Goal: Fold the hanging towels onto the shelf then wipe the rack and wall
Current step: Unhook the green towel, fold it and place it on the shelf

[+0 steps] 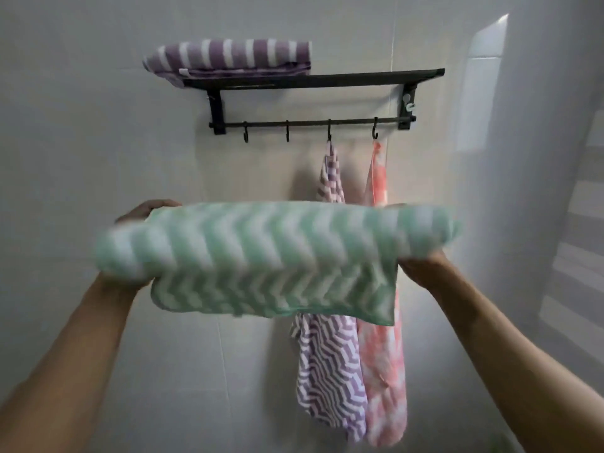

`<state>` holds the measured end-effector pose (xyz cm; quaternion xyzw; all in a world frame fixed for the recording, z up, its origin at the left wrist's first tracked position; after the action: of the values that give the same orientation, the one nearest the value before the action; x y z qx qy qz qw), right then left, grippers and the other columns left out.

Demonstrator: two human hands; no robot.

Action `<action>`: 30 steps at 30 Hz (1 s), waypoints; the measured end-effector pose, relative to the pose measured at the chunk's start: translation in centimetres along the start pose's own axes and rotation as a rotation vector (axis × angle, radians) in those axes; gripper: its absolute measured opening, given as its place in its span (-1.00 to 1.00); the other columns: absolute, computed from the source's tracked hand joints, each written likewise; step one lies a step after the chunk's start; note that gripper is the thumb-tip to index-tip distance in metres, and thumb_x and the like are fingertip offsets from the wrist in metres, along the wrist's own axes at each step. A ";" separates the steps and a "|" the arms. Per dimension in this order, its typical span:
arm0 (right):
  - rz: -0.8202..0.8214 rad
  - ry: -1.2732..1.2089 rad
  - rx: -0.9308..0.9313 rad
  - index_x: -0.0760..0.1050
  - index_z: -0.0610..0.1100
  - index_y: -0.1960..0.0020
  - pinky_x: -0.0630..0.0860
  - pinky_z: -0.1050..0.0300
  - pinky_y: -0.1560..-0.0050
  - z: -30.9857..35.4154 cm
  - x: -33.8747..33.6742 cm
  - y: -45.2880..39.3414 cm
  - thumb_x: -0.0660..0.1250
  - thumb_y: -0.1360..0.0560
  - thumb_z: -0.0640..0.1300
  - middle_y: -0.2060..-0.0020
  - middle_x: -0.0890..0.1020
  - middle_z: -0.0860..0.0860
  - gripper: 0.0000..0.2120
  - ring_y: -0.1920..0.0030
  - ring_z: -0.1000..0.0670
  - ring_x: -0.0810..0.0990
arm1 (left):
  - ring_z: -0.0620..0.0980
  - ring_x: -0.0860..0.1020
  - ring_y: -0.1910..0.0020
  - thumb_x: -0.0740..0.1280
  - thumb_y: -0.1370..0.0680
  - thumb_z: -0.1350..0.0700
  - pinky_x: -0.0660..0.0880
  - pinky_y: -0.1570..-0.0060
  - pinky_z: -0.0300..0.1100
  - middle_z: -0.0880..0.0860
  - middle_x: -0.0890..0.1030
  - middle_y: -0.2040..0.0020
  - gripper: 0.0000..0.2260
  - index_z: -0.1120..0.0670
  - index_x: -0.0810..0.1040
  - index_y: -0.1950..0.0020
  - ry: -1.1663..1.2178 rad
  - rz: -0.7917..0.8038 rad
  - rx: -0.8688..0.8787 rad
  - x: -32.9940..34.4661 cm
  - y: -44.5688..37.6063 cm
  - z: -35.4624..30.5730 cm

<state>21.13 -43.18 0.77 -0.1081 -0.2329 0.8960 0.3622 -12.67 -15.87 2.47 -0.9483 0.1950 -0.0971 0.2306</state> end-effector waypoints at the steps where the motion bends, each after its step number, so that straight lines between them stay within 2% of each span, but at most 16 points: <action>1: -0.011 0.016 -0.007 0.50 -0.24 0.05 0.60 0.20 0.27 0.1 0.0 -0.1 0.30 -0.53 -0.50 0.32 0.69 0.10 -0.81 0.37 0.21 0.63 | -0.11 0.67 0.25 0.21 -0.62 0.25 0.61 0.29 -0.28 -0.08 0.70 0.22 -0.82 0.14 0.61 -0.06 0.046 -0.027 -0.037 0.0 0.1 -0.1; 3: -0.025 0.016 0.019 0.50 -0.28 -0.04 0.57 0.25 0.36 0.2 0.1 -0.1 0.31 -0.54 -0.48 0.23 0.64 -0.04 -0.84 0.39 0.19 0.61 | -0.02 0.63 0.38 0.15 -0.62 0.19 0.57 0.35 -0.24 0.02 0.65 0.28 -0.77 0.07 0.59 0.11 0.114 -0.064 -0.174 0.0 0.5 0.6; 7: -0.021 0.111 0.082 0.53 -0.17 0.14 0.44 0.35 0.49 0.0 0.3 -0.3 0.26 -0.59 -0.40 0.31 0.54 -0.04 -0.79 0.54 0.26 0.48 | 0.02 0.41 0.45 0.11 -0.65 0.14 0.38 0.35 -0.17 0.05 0.44 0.35 -0.73 0.04 0.43 0.24 -0.058 -0.010 -0.352 0.2 1.4 2.9; 9: -0.065 0.118 0.049 0.52 -0.18 0.17 0.40 0.35 0.49 0.3 -0.1 -0.4 0.27 -0.59 -0.39 0.35 0.50 -0.02 -0.78 0.55 0.25 0.42 | 0.01 0.36 0.46 0.10 -0.64 0.14 0.37 0.44 -0.23 0.04 0.37 0.35 -0.72 0.01 0.37 0.27 -0.032 -0.064 -0.381 -0.4 2.0 3.1; 11: -0.047 0.112 0.047 0.52 -0.16 0.17 0.40 0.36 0.48 0.2 -0.1 -0.2 0.27 -0.58 -0.42 0.37 0.50 0.02 -0.76 0.53 0.26 0.41 | -0.01 0.41 0.52 0.09 -0.67 0.08 0.41 0.54 -0.32 0.05 0.38 0.35 -0.70 0.02 0.35 0.27 0.021 -0.027 -0.438 0.0 2.9 3.9; 14: 0.074 0.222 0.077 0.58 -0.14 0.14 0.46 0.37 0.42 -1.2 1.1 0.6 0.33 -0.56 -0.42 0.33 0.61 0.05 -0.78 0.46 0.27 0.54 | -0.11 0.33 0.70 0.03 -0.70 0.13 0.26 0.66 -0.44 -0.01 0.37 0.61 -0.65 0.04 0.26 0.30 -0.044 -0.038 -0.504 0.1 4.5 5.4; 16: 0.030 0.171 0.068 0.61 -0.18 0.06 0.51 0.34 0.37 -1.4 0.7 0.6 0.36 -0.54 -0.41 0.26 0.65 0.00 -0.83 0.39 0.24 0.60 | -0.09 0.35 0.65 0.05 -0.66 0.22 0.30 0.58 -0.38 0.00 0.38 0.58 -0.67 0.07 0.28 0.31 -0.081 -0.097 -0.436 -0.3 4.0 4.7; 19: 0.028 0.151 0.087 0.60 -0.17 0.08 0.51 0.31 0.39 -1.9 0.5 0.5 0.32 -0.55 -0.44 0.29 0.62 -0.02 -0.79 0.40 0.18 0.58 | 0.02 0.38 0.45 0.14 -0.63 0.18 0.36 0.36 -0.15 0.06 0.41 0.37 -0.73 0.06 0.39 0.27 -0.075 -0.111 -0.408 -0.7 3.8 3.9; 21: 0.041 0.181 0.106 0.60 -0.14 0.11 0.50 0.32 0.39 -2.3 0.8 0.8 0.32 -0.55 -0.42 0.30 0.64 0.00 -0.77 0.41 0.18 0.59 | 0.02 0.37 0.44 0.15 -0.62 0.22 0.36 0.36 -0.14 0.08 0.41 0.37 -0.74 0.09 0.40 0.27 -0.154 -0.086 -0.414 -0.9 4.1 4.2; 24: 0.007 0.084 0.155 0.61 -0.14 0.09 0.52 0.31 0.42 -2.9 0.6 1.3 0.31 -0.57 -0.41 0.36 0.66 0.05 -0.78 0.41 0.18 0.62 | 0.03 0.35 0.39 0.16 -0.63 0.27 0.31 0.33 -0.13 0.10 0.41 0.34 -0.73 0.12 0.39 0.27 -0.217 -0.107 -0.402 -0.6 4.4 4.7; 27: 0.097 0.059 0.262 0.60 -0.11 0.04 0.54 0.30 0.41 -4.4 1.5 2.1 0.26 -0.61 -0.37 0.25 0.66 -0.02 -0.78 0.39 0.12 0.66 | 0.05 0.39 0.39 0.19 -0.65 0.19 0.33 0.34 -0.15 0.11 0.46 0.34 -0.74 0.13 0.45 0.24 -0.233 -0.086 -0.424 -0.2 4.9 5.2; 30: 0.079 -0.010 0.396 0.57 -0.22 0.06 0.46 0.28 0.54 -6.4 1.8 2.6 0.23 -0.64 -0.33 0.36 0.59 -0.04 -0.83 0.56 0.12 0.54 | 0.05 0.42 0.42 0.20 -0.66 0.14 0.36 0.35 -0.15 0.06 0.51 0.45 -0.74 0.11 0.45 0.23 -0.185 -0.094 -0.482 -0.3 5.3 6.2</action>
<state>20.62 -41.38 -6.11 -0.0391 -0.0495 0.9384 0.3398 -12.93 -17.59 -5.48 -0.9887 0.1465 0.0286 0.0100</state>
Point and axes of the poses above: each hand's wrist, its own y-axis away from the middle knuckle, its own x-axis out of the palm, z = x × y, the point moved 8 cm from there along -y, towards the middle knuckle
